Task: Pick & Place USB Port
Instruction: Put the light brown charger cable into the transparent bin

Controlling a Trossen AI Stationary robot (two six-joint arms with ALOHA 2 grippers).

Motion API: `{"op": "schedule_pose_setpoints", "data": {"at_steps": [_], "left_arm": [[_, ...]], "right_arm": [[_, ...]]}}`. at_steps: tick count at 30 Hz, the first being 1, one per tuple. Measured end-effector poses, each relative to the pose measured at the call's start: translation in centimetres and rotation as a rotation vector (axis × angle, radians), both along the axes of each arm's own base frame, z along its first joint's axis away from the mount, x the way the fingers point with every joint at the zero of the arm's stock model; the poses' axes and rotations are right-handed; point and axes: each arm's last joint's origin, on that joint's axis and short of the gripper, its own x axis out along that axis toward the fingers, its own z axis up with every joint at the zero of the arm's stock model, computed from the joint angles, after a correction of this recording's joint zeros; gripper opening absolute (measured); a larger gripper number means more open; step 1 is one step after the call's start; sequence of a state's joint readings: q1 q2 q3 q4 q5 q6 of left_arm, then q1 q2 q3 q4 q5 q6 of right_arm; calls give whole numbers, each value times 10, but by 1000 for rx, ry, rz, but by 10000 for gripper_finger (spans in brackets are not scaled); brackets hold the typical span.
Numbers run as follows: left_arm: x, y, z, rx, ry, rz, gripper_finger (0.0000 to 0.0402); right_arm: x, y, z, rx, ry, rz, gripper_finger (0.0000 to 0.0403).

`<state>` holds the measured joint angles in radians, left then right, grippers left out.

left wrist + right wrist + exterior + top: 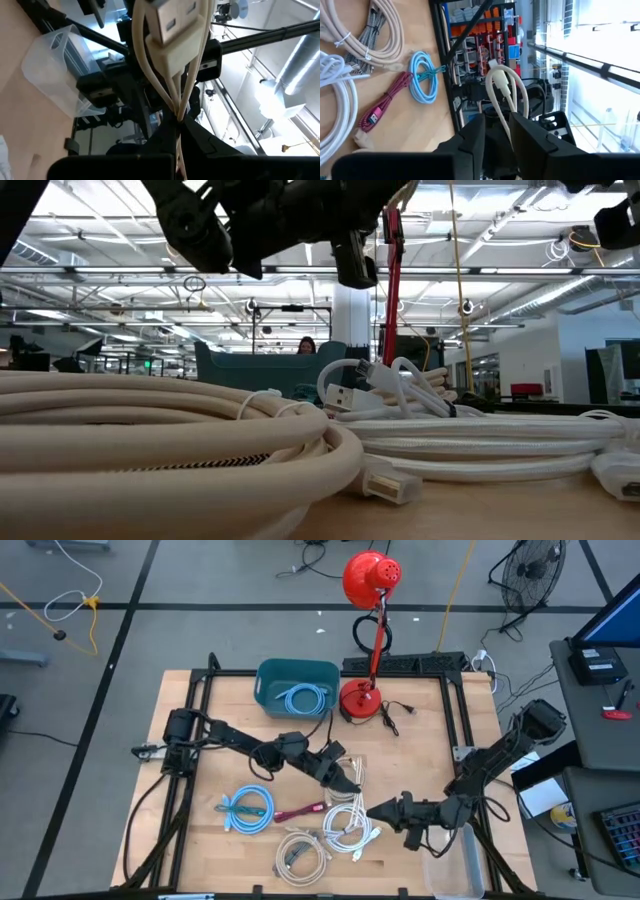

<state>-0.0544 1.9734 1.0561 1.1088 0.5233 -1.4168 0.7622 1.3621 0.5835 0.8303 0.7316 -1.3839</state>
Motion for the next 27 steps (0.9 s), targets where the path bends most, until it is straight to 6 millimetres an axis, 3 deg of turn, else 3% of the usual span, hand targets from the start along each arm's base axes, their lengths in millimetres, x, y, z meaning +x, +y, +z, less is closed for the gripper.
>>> {"op": "schedule_pose_setpoints", "data": {"at_steps": [9,15,27], "left_arm": [[-1,-9,-2,16,14,-12,5],[0,-12,-5,34,29,0,5],[0,-11,-5,24,40,25,5]], "right_arm": [[1,-1,4,118,-28,-5,88],[5,-4,3,132,-22,51,126],[27,-15,-13,89,-15,-10,193]]}}
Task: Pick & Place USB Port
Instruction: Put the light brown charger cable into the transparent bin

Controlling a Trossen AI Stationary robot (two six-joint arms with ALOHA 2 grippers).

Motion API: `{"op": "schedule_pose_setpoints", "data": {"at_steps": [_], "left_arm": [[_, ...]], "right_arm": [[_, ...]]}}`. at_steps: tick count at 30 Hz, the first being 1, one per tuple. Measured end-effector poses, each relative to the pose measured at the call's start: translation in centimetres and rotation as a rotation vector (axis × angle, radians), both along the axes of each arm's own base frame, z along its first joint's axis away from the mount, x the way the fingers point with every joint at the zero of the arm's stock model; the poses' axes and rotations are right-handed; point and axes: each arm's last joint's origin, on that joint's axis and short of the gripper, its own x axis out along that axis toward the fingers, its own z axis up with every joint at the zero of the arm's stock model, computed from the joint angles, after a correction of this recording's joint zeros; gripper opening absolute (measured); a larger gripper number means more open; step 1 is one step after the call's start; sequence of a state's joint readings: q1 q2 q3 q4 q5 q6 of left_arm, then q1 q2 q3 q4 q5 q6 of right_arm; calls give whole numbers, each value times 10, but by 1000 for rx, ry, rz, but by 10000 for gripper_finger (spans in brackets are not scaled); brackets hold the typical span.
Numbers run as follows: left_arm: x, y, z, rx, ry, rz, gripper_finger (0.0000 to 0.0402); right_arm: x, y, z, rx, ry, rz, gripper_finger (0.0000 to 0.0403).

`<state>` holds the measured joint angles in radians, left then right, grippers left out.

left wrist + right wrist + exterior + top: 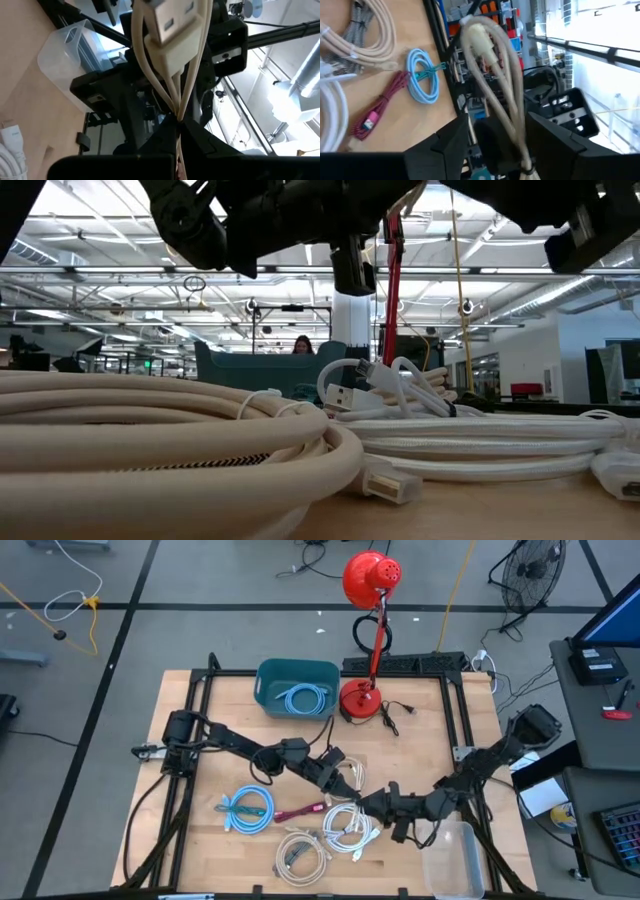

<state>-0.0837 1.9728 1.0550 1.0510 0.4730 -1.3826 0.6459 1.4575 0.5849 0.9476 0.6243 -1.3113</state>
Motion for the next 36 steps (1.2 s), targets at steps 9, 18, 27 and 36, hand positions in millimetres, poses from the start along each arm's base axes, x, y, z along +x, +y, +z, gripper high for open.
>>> {"op": "schedule_pose_setpoints", "data": {"at_steps": [9,18,27,36], "left_arm": [[1,2,-2,11,13,10,5],[1,2,-3,17,19,16,5],[1,6,-3,17,19,26,5],[1,7,-3,18,21,27,5]], "right_arm": [[5,2,1,4,-19,-4,195],[5,2,1,57,-22,-3,149],[5,4,1,135,-17,47,60],[5,3,2,143,-19,45,6]]}}
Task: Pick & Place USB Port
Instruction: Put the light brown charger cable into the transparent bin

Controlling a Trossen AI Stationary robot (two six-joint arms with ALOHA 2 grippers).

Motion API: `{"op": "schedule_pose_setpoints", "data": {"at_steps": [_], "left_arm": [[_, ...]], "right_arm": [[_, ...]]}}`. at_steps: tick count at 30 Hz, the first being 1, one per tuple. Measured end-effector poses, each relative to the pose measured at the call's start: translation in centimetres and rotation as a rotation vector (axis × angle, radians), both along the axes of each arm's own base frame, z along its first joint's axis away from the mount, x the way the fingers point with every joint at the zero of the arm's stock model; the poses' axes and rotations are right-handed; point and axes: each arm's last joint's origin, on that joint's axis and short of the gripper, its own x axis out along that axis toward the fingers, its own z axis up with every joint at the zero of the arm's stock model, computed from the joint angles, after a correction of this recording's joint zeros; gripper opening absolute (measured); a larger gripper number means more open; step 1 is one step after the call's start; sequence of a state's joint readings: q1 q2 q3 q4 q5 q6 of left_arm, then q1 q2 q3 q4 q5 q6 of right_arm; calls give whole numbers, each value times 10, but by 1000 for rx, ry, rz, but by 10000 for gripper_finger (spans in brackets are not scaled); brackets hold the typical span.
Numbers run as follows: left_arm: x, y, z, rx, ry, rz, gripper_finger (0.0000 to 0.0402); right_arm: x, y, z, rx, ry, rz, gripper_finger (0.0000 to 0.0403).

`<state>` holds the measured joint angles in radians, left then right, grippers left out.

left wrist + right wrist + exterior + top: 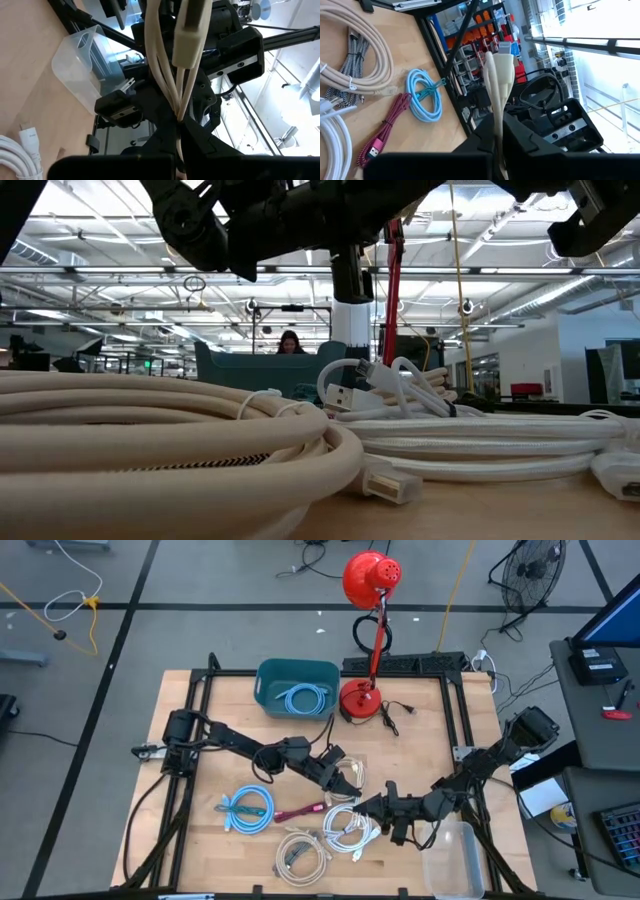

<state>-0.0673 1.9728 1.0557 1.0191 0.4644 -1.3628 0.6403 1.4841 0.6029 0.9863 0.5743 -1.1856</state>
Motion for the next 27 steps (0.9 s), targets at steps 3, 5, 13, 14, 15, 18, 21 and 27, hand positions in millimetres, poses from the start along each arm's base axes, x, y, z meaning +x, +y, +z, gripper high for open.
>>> {"op": "schedule_pose_setpoints", "data": {"at_steps": [3,5,13,14,15,18,21,27], "left_arm": [[0,0,0,15,-9,-4,13],[0,2,1,25,-25,-3,30],[-16,24,52,144,-268,-47,108],[-19,28,60,168,-293,-42,115],[-22,31,67,194,-312,-38,120],[-31,42,83,260,-320,-4,126],[-42,51,99,340,-314,32,126],[-60,48,106,527,-221,17,126]], "right_arm": [[0,0,0,6,1,0,6],[0,0,0,43,0,-2,8],[-3,4,2,109,-13,21,4],[-4,5,2,108,-12,23,4],[-4,6,3,108,-15,25,4],[-5,9,6,114,-26,33,4],[-6,12,9,119,-34,34,4],[-15,25,23,306,-74,-276,3]]}}
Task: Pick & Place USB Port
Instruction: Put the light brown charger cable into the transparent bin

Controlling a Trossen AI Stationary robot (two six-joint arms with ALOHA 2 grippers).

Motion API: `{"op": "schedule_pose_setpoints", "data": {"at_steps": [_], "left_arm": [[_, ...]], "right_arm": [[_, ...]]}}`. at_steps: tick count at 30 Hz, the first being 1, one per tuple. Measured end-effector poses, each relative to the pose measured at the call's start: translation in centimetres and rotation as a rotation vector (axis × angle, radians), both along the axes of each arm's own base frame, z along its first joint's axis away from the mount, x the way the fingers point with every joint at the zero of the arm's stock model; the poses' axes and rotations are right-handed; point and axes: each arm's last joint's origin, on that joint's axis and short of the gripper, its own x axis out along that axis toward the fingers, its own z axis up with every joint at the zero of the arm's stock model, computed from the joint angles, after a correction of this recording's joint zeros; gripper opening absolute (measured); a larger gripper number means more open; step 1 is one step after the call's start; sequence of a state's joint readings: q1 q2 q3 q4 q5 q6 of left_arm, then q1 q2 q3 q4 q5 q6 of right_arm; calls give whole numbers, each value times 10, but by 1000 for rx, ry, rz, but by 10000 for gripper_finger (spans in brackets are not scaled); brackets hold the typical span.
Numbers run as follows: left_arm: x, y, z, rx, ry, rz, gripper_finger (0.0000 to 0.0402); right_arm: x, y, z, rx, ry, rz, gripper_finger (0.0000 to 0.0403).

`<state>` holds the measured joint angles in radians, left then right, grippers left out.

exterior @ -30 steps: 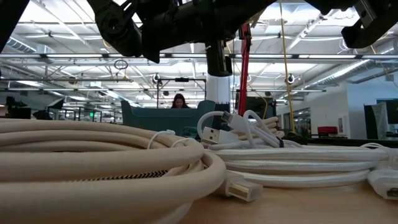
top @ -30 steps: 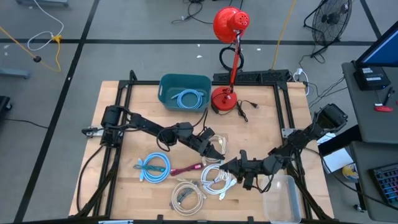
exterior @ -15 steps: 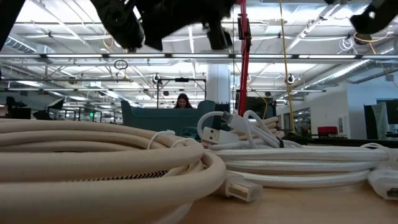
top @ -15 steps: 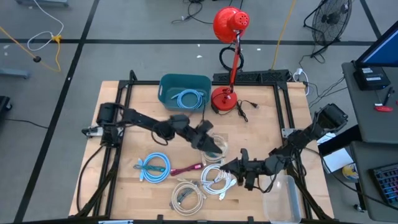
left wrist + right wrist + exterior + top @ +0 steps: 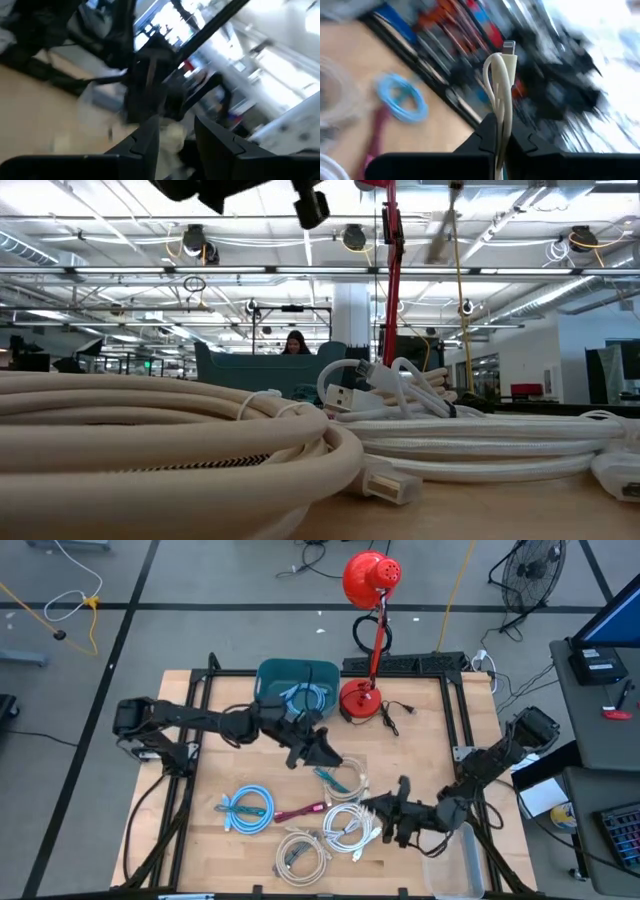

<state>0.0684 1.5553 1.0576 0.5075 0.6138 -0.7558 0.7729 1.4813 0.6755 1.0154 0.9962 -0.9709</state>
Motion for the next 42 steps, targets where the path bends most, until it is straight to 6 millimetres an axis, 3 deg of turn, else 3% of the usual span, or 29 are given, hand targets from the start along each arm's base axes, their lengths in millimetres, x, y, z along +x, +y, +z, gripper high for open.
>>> {"op": "schedule_pose_setpoints", "data": {"at_steps": [3,6,13,25,29,42], "left_arm": [[-6,-7,-5,107,63,33,127],[-7,-14,-15,194,142,98,127],[-8,-30,-33,277,296,193,127],[-9,-47,-31,342,257,223,127],[-10,-46,-34,364,296,243,127],[-11,-45,-37,446,305,277,127]], "right_arm": [[-13,12,3,-68,48,-134,2],[-29,26,4,-83,65,-157,2],[-80,56,9,81,30,-49,1],[-163,80,0,447,-3,155,1],[-173,81,0,591,-16,192,0],[-170,81,-4,1168,-117,173,0]]}}
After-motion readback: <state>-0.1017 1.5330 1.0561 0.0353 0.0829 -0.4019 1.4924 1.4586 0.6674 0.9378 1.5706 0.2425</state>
